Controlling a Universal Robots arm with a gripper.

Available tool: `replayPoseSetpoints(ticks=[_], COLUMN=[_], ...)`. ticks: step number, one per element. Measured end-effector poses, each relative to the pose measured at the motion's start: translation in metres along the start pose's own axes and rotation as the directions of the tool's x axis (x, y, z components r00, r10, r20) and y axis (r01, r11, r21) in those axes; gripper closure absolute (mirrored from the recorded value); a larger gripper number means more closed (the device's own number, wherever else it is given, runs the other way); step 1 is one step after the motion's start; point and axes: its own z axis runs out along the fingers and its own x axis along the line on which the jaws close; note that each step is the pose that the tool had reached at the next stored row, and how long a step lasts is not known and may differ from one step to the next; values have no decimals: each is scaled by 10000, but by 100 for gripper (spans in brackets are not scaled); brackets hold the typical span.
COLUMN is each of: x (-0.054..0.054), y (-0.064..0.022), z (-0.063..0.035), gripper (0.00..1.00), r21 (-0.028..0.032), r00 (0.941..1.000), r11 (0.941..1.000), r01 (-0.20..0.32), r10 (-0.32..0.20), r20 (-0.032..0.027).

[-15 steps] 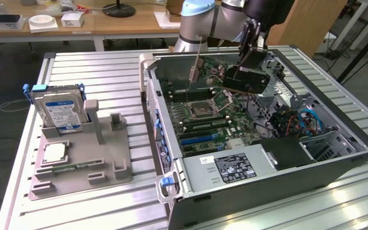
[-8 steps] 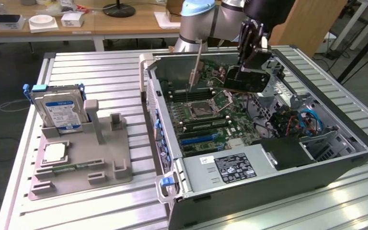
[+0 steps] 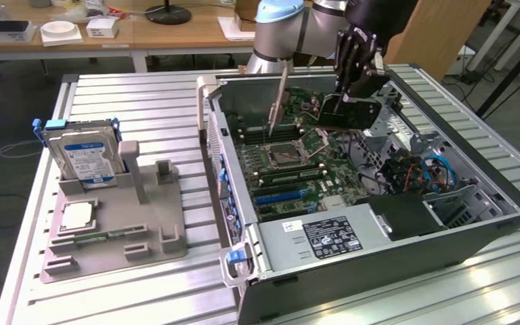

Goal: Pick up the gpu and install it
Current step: 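Insert the gpu into the slot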

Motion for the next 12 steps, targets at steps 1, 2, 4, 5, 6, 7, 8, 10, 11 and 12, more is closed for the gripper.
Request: replayPoseSetpoints(ticks=[1,2,4,5,6,7,8,10,11,12], x=[0,0,-1,-1,-1,-1,-1,-2,-2,-2], y=[-1,-2,-4,-5,-6,-7,-7,-8,-9,-9], z=[0,1,2,3,3,3,3,3,4,4], gripper=[74,74,74,74,74,74,74,74,74,74], r21=[6,11,20,24,29,33,36,37,37,37], r00=[9999,9996,9983,9974,9963,9950,9940,9937,9937,9937], r11=[9999,9996,9983,9974,9963,9950,9940,9937,9937,9937], r01=[155,298,577,723,857,996,1090,1116,1117,1117], r10=[-155,-298,-577,-723,-857,-996,-1090,-1116,-1117,-1116], r20=[-6,-11,-22,-27,-33,-38,-42,-44,-43,-43])
